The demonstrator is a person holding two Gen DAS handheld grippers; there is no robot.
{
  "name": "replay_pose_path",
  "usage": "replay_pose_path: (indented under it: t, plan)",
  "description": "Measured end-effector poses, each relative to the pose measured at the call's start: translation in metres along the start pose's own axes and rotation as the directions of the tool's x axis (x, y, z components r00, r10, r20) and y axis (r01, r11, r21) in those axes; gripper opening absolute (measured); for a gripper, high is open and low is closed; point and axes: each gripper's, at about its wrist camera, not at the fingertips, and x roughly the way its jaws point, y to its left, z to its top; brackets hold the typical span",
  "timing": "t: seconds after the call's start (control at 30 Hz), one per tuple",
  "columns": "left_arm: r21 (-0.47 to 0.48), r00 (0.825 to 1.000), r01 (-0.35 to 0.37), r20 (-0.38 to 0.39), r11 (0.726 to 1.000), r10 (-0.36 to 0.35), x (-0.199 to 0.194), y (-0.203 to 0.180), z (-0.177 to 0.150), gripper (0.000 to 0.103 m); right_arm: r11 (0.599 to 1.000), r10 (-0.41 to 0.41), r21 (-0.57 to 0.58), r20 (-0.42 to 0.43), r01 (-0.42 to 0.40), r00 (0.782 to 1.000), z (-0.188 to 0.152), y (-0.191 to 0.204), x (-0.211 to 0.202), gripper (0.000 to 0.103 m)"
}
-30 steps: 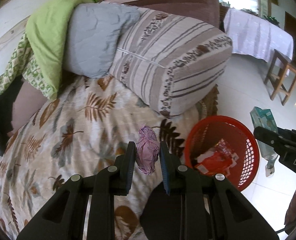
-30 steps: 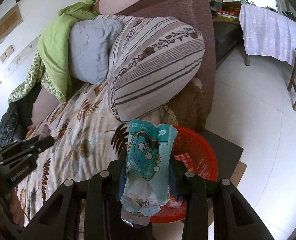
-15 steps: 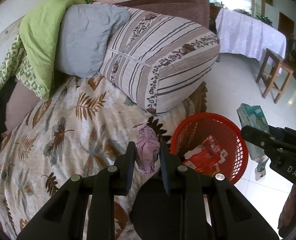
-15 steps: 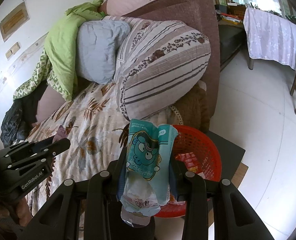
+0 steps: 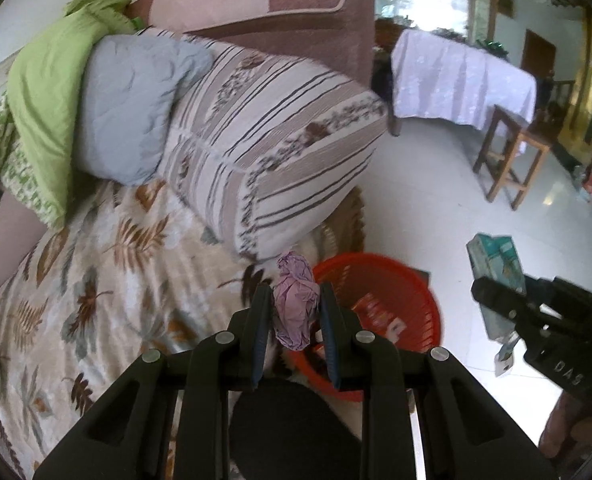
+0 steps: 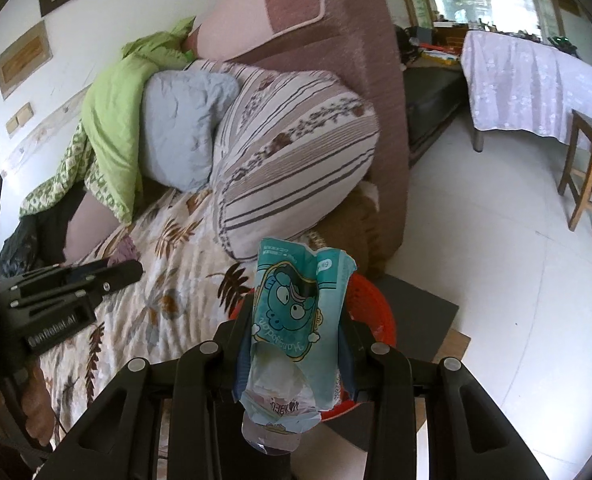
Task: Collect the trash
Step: 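Lower both grippers into the red basket and open them to drop the items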
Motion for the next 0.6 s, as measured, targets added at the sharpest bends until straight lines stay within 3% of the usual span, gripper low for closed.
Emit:
replay_pose_path:
  t: [0.3, 0.6]
  plan:
    - [-0.006, 0.994, 0.101, 0.032, 0.995, -0.1, -0.002, -0.015, 0.025, 0.023, 0.999, -0.017, 0.051, 0.045, 0.015, 0.999, 0.006, -0.015, -0.011, 0.039]
    - [-0.053, 0.993, 0.102, -0.061, 0.993, -0.105, 0.044, -0.005, 0.006, 0.023, 0.997, -0.001, 0.072, -0.017, 0.002, 1.0, -0.004, -0.018, 0.017, 0.039]
